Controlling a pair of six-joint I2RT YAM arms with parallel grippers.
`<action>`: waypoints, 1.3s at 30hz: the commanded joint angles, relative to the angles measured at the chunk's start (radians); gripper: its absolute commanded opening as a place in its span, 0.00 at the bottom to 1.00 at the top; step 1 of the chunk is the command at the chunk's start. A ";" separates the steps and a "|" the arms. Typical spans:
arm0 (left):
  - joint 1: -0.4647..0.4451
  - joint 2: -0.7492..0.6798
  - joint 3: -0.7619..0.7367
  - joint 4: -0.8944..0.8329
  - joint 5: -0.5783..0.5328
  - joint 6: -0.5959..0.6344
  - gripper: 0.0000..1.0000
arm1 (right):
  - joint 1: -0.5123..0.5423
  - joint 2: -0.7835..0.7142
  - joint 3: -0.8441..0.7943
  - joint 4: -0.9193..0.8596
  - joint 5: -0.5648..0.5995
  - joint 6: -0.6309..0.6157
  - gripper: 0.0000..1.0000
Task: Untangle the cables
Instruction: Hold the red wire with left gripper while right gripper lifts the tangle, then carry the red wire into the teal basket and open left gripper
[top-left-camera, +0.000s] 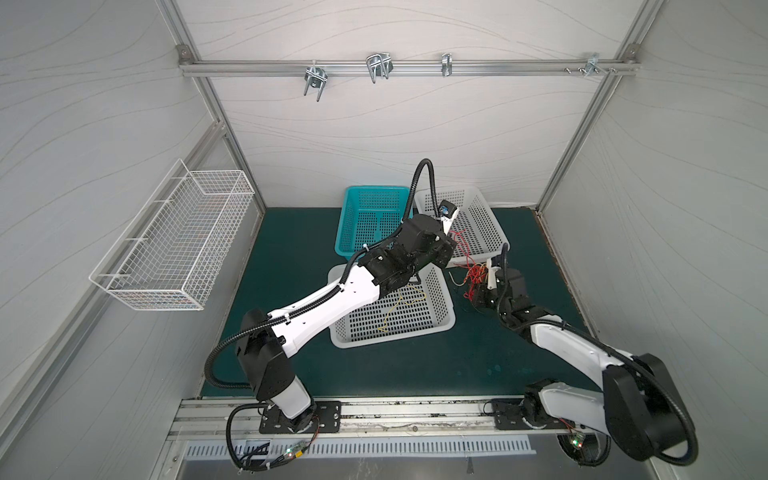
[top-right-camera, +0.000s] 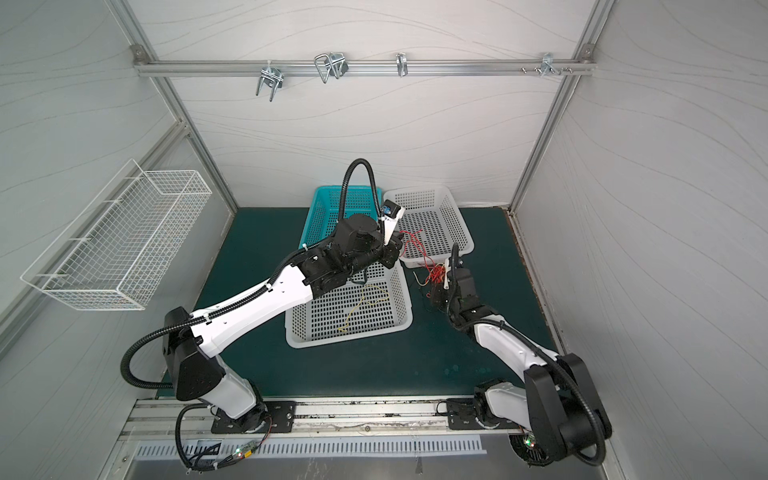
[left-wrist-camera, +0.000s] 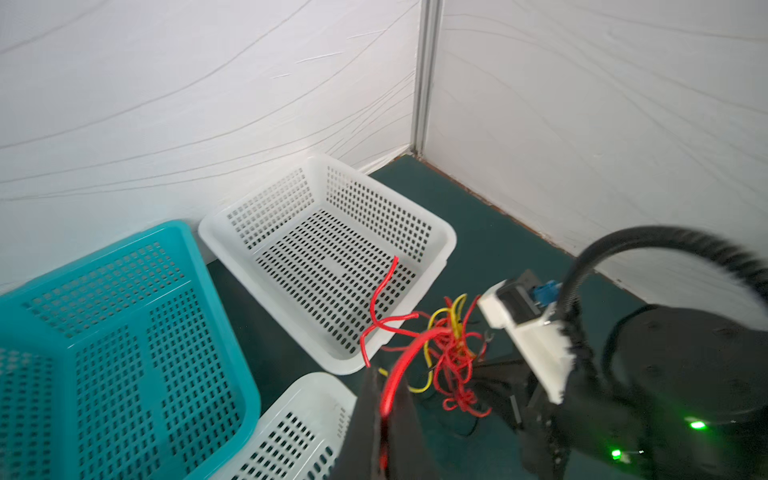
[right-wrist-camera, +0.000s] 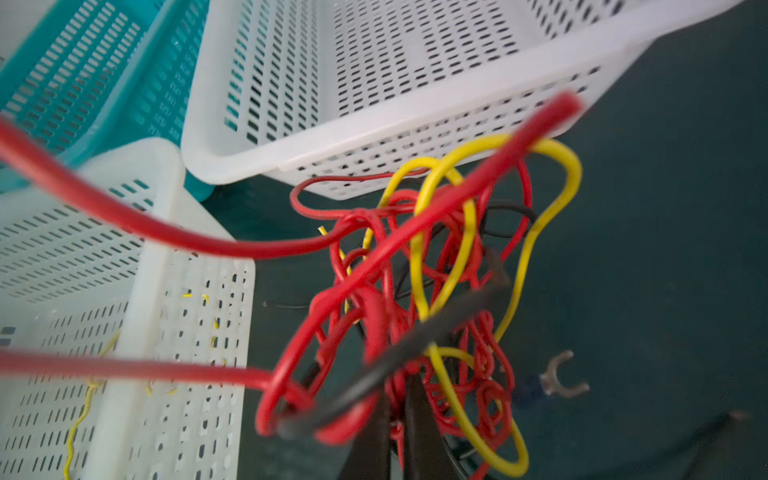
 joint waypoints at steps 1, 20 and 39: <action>0.012 -0.076 0.058 0.000 -0.203 0.043 0.00 | -0.094 -0.100 0.002 -0.126 -0.039 0.000 0.00; 0.164 -0.339 -0.156 0.029 -0.262 -0.051 0.00 | -0.394 -0.217 -0.006 -0.206 -0.407 0.085 0.00; 0.164 -0.311 -0.153 0.063 -0.113 -0.076 0.00 | -0.224 -0.089 0.031 -0.092 -0.478 0.067 0.08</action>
